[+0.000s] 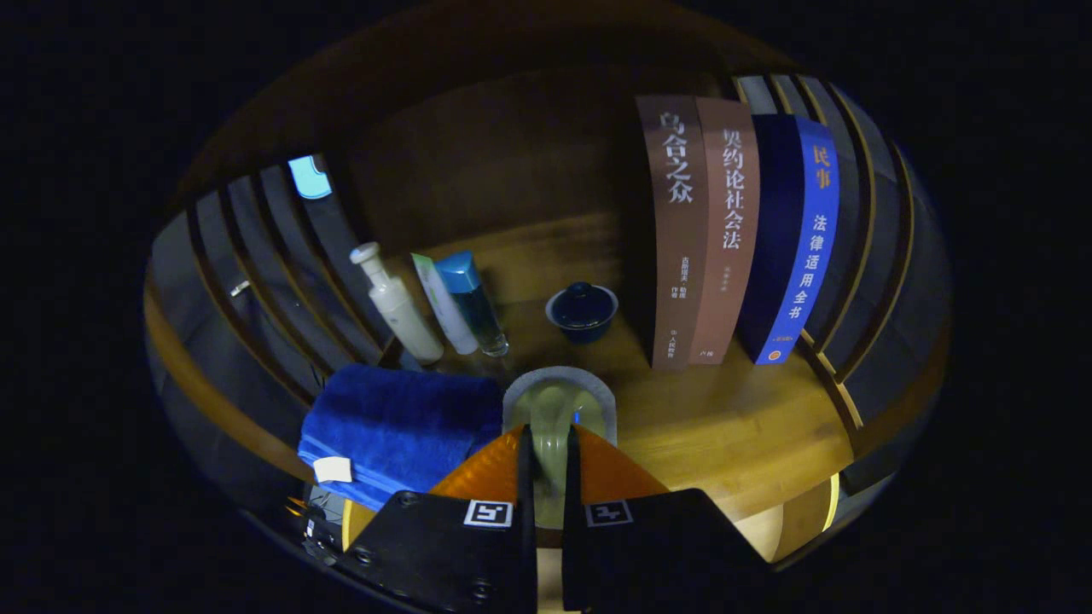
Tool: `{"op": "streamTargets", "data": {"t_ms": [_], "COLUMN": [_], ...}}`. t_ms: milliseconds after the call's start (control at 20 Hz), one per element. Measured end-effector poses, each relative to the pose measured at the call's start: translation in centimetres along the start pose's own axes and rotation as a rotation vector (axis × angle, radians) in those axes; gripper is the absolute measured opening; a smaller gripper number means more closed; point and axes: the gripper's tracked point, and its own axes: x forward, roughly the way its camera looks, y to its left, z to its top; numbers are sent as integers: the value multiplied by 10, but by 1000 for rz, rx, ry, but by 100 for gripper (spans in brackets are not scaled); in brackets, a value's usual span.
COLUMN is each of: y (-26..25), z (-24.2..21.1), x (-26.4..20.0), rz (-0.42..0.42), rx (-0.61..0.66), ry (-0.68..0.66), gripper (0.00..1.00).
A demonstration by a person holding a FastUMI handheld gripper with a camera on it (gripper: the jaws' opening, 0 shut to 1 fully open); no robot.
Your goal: Pull open the drawer, take out the items inside it, and place them on the countertop above the cabinet.
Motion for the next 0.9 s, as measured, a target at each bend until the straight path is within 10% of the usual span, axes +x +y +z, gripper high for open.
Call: {"op": "streamTargets", "data": {"t_ms": [250,600,900], "y": [-6,2,4], "z": [-5,-4,-2], "x": [21,12,-24], "rz": [7,69,75], "rx": [13,40,40], "ry": [37,10,-66], "gripper": [26,98,100]}}
